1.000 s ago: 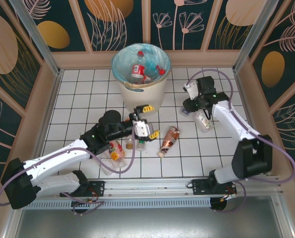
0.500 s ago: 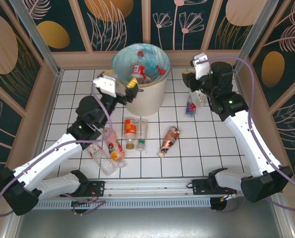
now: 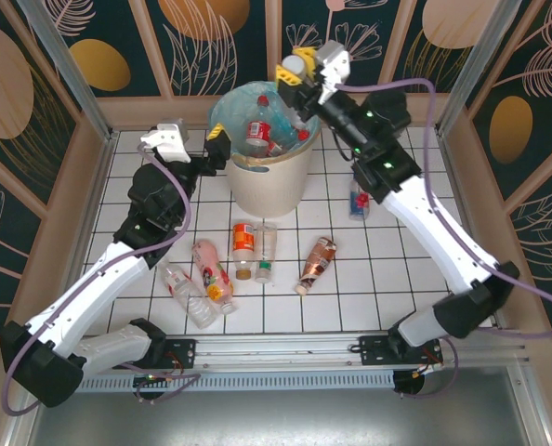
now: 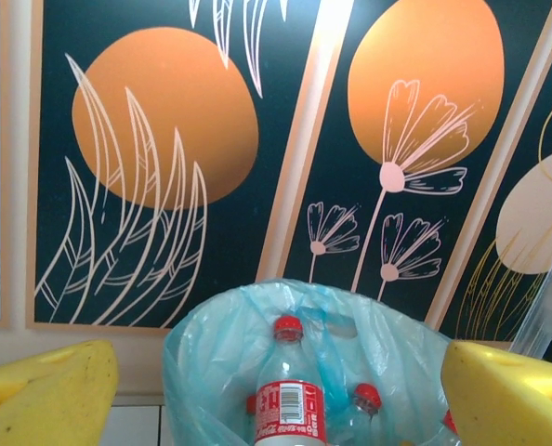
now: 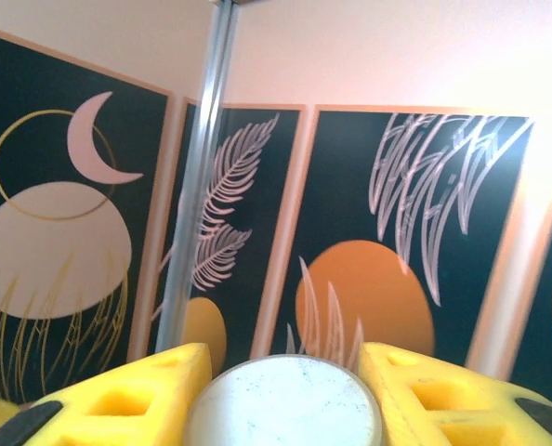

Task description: Put the plastic bottles in the bin

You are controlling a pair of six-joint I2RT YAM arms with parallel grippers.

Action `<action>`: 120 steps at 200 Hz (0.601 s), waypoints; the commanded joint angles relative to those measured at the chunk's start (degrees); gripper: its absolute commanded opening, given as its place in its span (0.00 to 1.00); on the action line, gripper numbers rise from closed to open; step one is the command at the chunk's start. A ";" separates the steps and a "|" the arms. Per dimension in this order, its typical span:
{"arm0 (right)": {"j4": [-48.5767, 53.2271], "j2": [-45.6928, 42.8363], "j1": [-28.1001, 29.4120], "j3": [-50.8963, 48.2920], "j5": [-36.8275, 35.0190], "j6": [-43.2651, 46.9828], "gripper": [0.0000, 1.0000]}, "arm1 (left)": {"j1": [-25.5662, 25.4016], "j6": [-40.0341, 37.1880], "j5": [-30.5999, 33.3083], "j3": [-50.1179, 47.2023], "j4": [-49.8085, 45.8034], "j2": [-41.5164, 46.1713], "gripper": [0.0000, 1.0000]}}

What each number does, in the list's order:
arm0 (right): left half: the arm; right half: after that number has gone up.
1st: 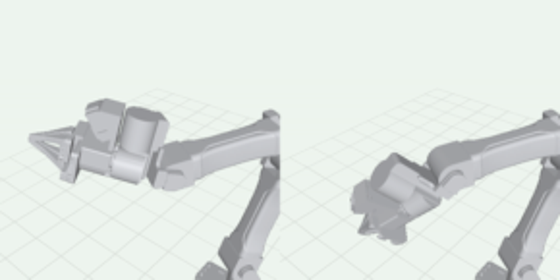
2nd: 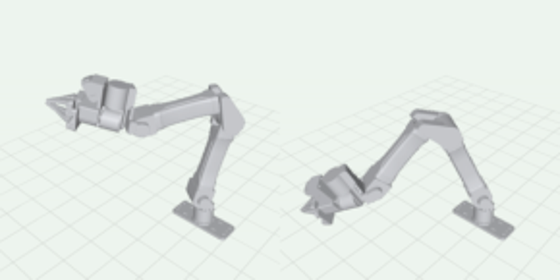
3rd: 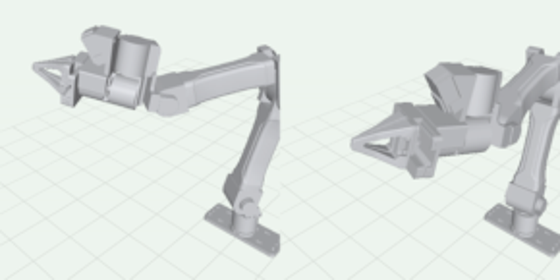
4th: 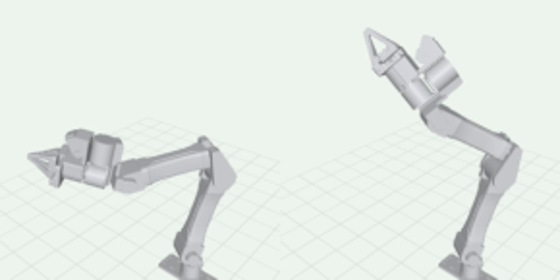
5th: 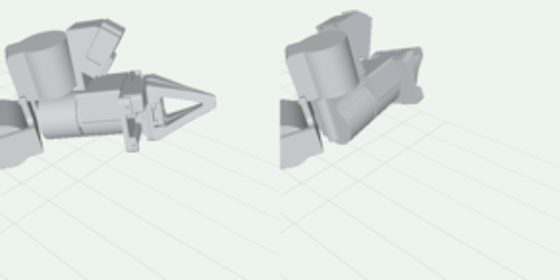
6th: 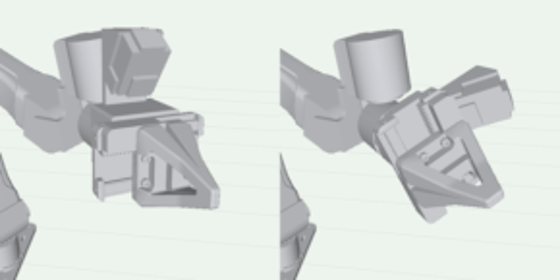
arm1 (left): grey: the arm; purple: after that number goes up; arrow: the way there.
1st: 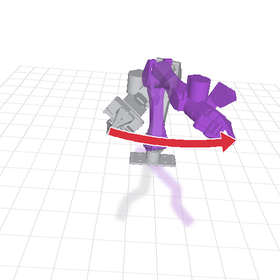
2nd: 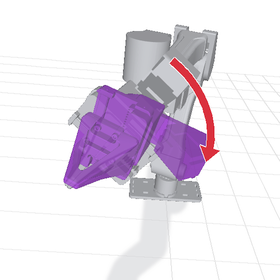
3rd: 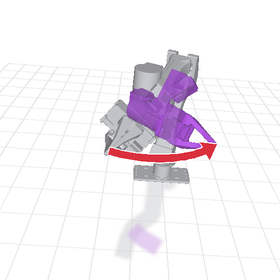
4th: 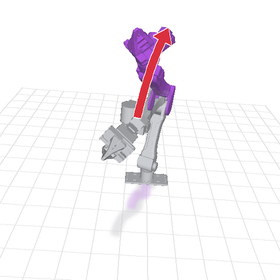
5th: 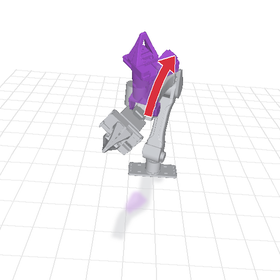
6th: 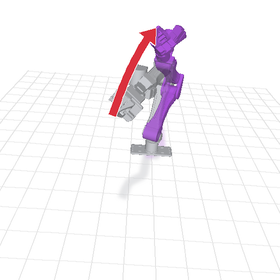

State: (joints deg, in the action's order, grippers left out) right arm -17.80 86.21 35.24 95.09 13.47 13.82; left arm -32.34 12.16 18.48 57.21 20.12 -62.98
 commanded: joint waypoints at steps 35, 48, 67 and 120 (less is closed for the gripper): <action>-14.08 13.33 0.33 2.03 1.27 -8.80 0.25 | 0.17 0.71 0.54 -0.42 1.31 -0.22 0.89; -14.27 15.32 0.47 2.87 1.65 -9.36 0.25 | 0.17 0.42 0.66 -0.61 1.63 -0.04 0.89; -11.91 16.60 0.91 3.53 -0.66 -7.51 0.25 | 0.17 0.08 0.84 -0.82 1.78 0.52 0.89; -8.48 15.93 -0.58 -0.34 -8.00 -4.19 0.27 | 0.17 0.14 0.51 -1.14 2.56 0.50 0.89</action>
State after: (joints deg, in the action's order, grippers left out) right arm -25.10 104.20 35.55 95.48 8.86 8.49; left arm -32.34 12.29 18.55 56.58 19.99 -63.24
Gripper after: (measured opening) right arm 0.425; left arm 0.891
